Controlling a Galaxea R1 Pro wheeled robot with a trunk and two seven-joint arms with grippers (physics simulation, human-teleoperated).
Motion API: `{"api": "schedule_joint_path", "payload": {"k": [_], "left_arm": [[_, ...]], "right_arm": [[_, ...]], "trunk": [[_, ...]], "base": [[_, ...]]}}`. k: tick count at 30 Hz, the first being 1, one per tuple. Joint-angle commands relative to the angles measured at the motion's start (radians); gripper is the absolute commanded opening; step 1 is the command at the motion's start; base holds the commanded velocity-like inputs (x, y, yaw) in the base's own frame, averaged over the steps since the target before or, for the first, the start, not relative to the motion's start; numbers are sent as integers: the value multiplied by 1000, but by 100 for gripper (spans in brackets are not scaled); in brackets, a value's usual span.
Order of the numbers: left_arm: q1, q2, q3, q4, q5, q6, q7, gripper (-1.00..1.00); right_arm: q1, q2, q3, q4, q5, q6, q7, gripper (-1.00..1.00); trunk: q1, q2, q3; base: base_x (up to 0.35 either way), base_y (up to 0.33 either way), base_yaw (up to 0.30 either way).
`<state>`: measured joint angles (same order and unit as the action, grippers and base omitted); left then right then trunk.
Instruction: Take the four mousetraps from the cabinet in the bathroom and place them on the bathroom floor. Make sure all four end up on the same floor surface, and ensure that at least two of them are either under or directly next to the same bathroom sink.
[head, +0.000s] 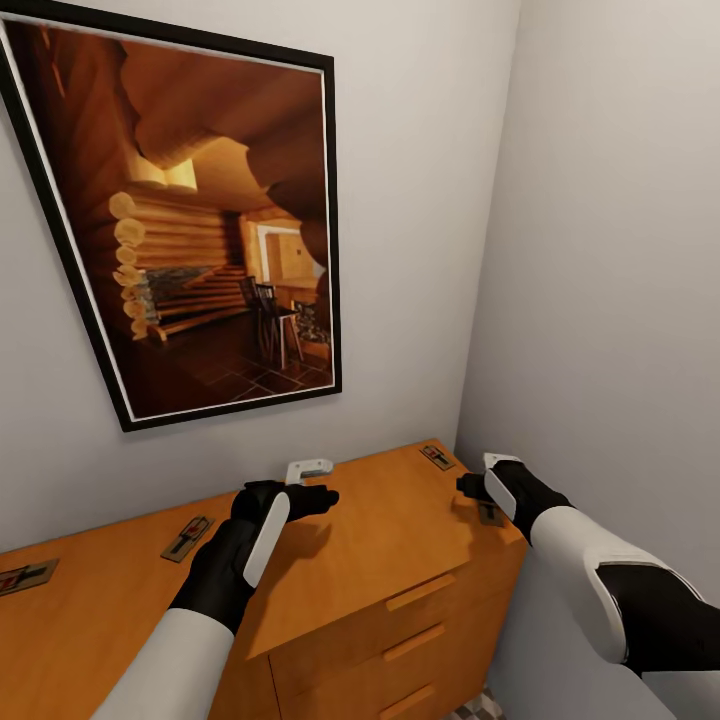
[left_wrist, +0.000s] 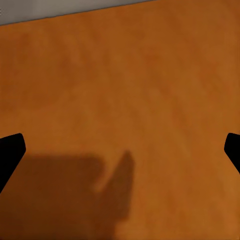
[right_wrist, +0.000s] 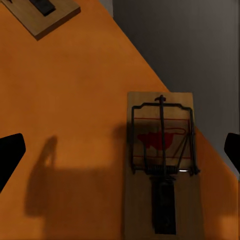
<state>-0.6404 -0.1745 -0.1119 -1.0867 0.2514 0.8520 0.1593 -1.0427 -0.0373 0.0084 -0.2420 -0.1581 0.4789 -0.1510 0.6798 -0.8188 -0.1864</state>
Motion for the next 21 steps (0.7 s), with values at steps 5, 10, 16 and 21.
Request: {"api": "schedule_joint_path", "payload": {"k": [5, 10, 16, 21], "left_arm": [[-1, 0, -1, -1, 10, 3, 9, 100], [-1, 0, -2, -1, 9, 3, 9, 100], [-1, 0, -2, -1, 9, 2, 9, 100], [-1, 0, -2, 0, 9, 4, 9, 100]], "right_arm": [[0, -6, 1, -2, -11, 5, -8, 100], [0, -8, 2, -1, -11, 6, -8, 100], [0, -9, 2, -1, -12, 6, -7, 100], [0, -9, 2, 0, -12, 8, -7, 100]], "trunk": [[0, -1, -2], [0, -1, -2], [0, -1, -2], [0, -1, -2]], "base": [[0, 0, 0], [0, 0, 0], [0, 0, 0], [0, 0, 0]]}}
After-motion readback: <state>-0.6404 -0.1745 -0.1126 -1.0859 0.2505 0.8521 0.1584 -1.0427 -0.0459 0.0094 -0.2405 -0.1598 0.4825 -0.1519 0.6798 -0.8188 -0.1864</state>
